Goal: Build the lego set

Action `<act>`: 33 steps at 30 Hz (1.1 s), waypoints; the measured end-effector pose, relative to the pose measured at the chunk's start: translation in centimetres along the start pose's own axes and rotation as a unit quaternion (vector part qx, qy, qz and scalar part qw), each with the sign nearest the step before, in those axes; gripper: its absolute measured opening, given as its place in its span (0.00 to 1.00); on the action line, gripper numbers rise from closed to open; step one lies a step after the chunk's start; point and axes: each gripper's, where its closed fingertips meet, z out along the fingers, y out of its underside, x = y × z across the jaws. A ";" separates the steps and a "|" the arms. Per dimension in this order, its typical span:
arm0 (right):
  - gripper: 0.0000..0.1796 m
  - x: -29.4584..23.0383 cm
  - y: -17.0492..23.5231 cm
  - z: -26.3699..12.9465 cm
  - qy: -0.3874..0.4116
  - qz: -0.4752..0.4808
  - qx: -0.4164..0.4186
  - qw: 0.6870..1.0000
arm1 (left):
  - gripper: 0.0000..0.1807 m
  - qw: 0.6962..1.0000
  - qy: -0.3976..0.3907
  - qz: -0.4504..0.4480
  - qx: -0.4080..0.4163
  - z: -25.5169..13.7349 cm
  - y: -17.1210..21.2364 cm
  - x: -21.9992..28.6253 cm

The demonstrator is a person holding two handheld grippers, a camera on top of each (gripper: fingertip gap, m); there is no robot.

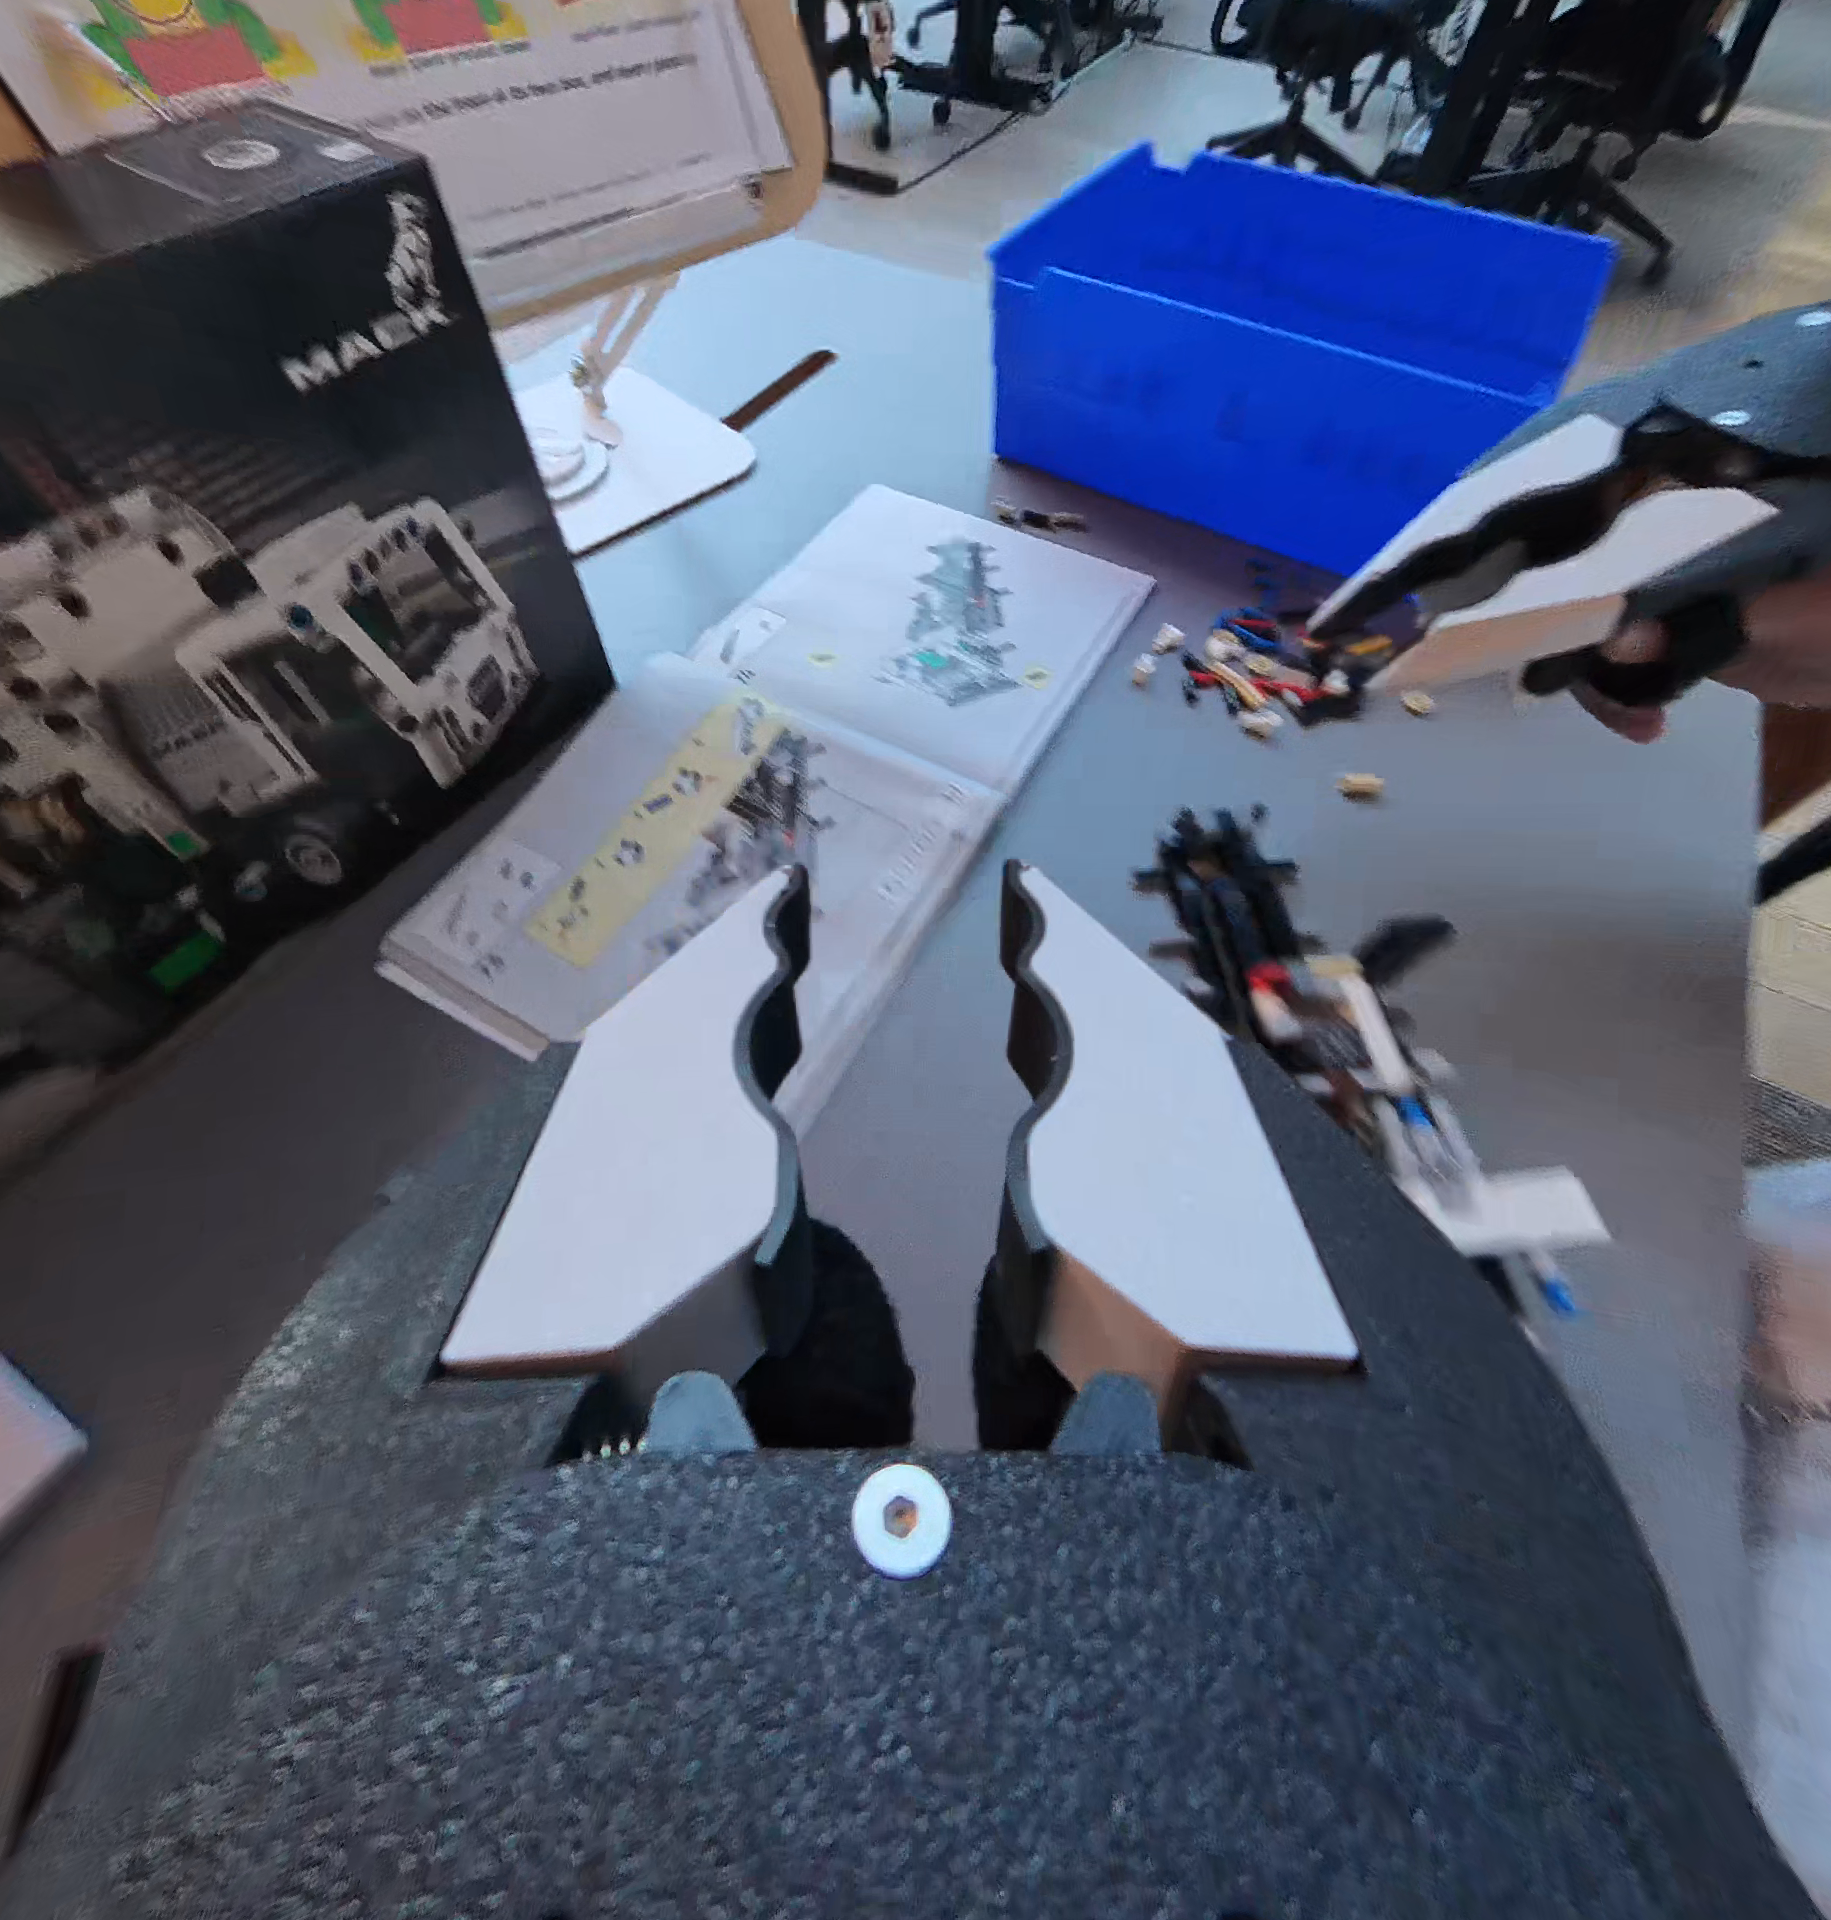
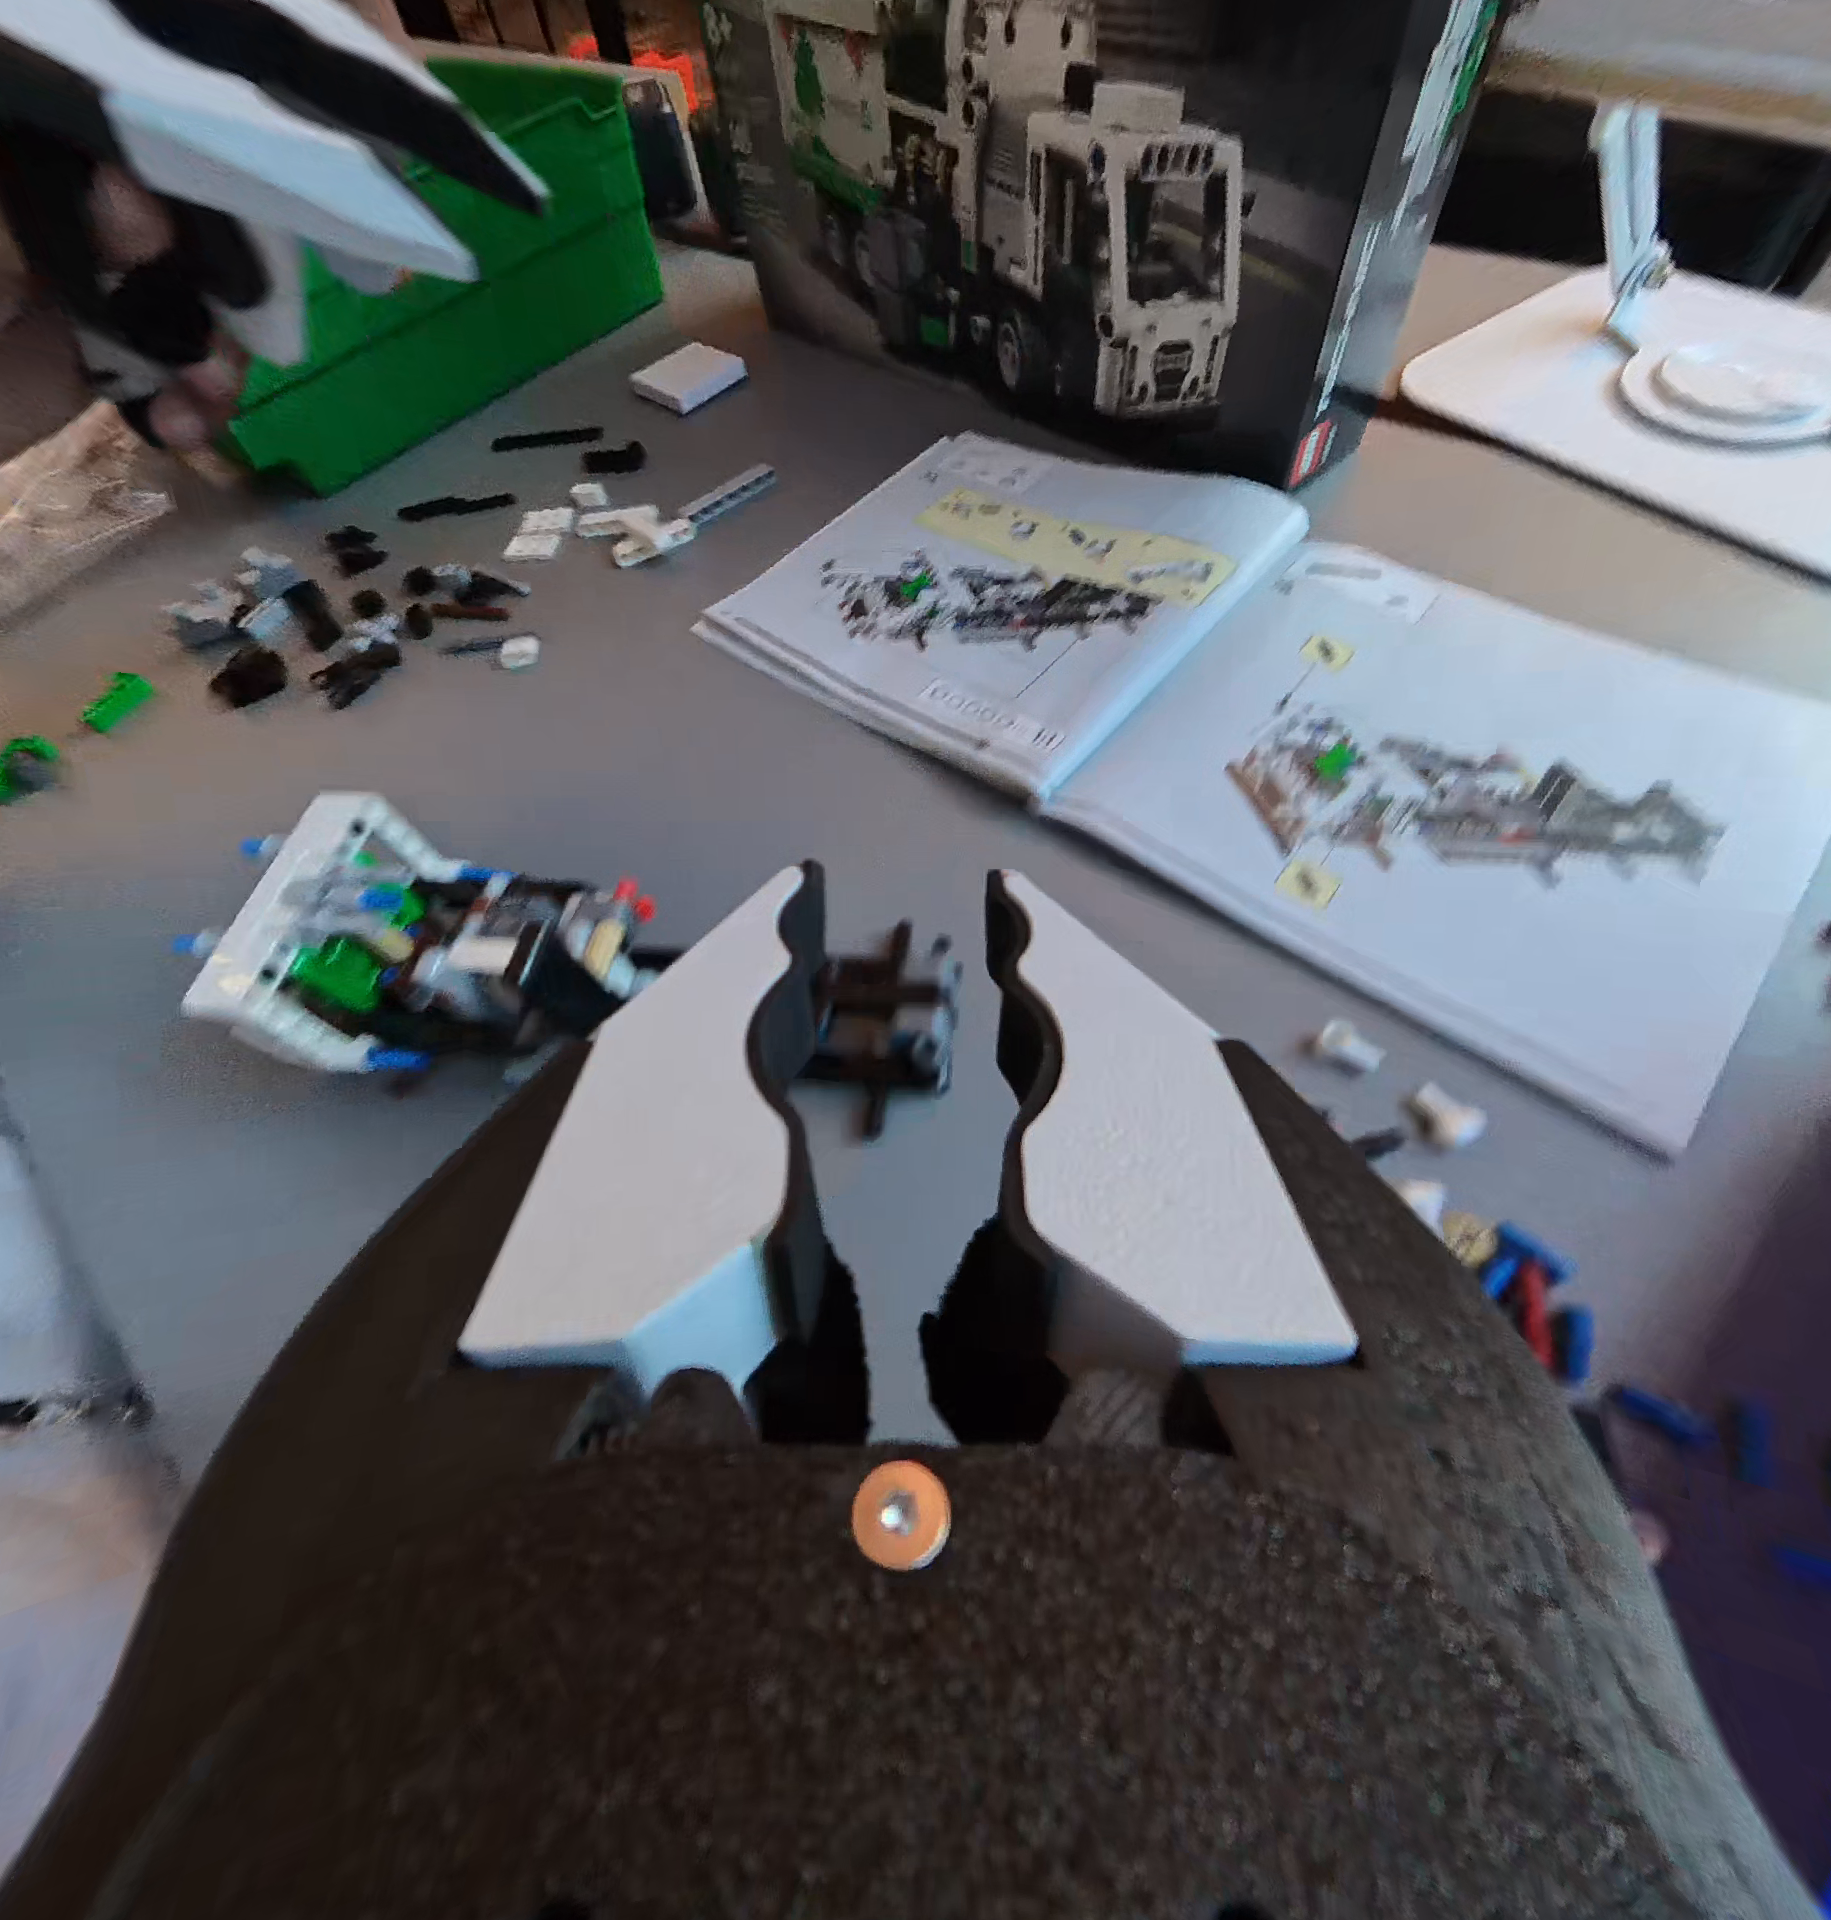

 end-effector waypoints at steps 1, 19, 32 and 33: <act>0.19 -0.6 1.3 -0.4 -0.001 0.007 -0.005 1.000 | 0.22 1.000 0.009 0.000 0.001 -1.2 1.2 1.5; 0.15 -8.9 5.1 3.9 0.003 -0.026 -0.018 0.999 | 0.43 0.995 0.025 -0.030 -0.097 1.3 11.8 14.8; 0.04 -8.3 2.6 8.0 0.070 -0.051 -0.023 0.996 | 0.43 0.992 0.041 0.017 -0.118 -0.4 11.5 9.9; 0.04 -8.3 2.5 8.5 0.067 -0.052 -0.024 0.996 | 0.43 0.992 0.043 0.012 -0.118 -0.4 11.7 9.5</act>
